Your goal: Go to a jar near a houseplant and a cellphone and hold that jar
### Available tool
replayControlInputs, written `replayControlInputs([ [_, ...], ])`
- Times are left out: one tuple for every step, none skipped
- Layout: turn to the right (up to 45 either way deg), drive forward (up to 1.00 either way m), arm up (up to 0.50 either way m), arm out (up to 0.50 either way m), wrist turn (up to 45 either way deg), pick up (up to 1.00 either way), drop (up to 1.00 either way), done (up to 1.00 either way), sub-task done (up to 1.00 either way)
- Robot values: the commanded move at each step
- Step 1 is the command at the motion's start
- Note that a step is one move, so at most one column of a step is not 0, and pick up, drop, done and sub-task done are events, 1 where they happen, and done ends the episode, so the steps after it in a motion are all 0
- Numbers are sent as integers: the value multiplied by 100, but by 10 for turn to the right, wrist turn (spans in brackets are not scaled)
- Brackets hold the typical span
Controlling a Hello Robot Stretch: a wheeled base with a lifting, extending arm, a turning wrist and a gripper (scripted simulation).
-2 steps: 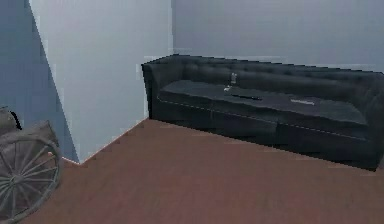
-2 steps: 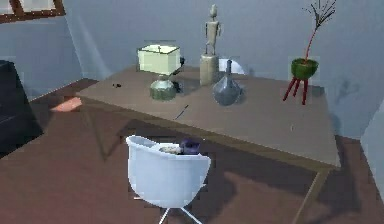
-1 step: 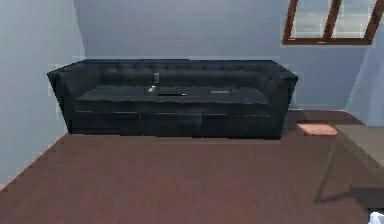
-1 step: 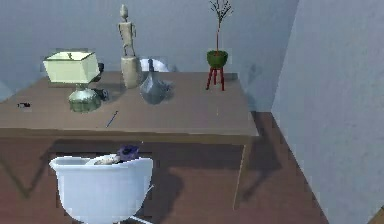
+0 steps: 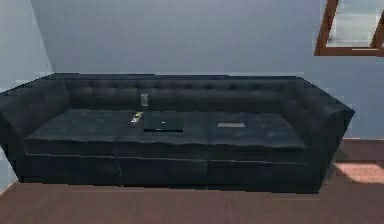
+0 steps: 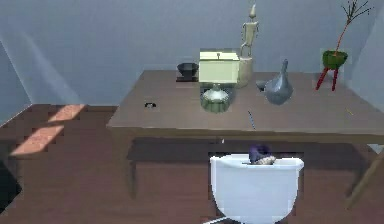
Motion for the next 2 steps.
replayControlInputs([
  [330, 0, 0, 0, 0, 0, 0, 0, 0],
  [0, 50, 0, 0, 0, 0, 0, 0, 0],
])
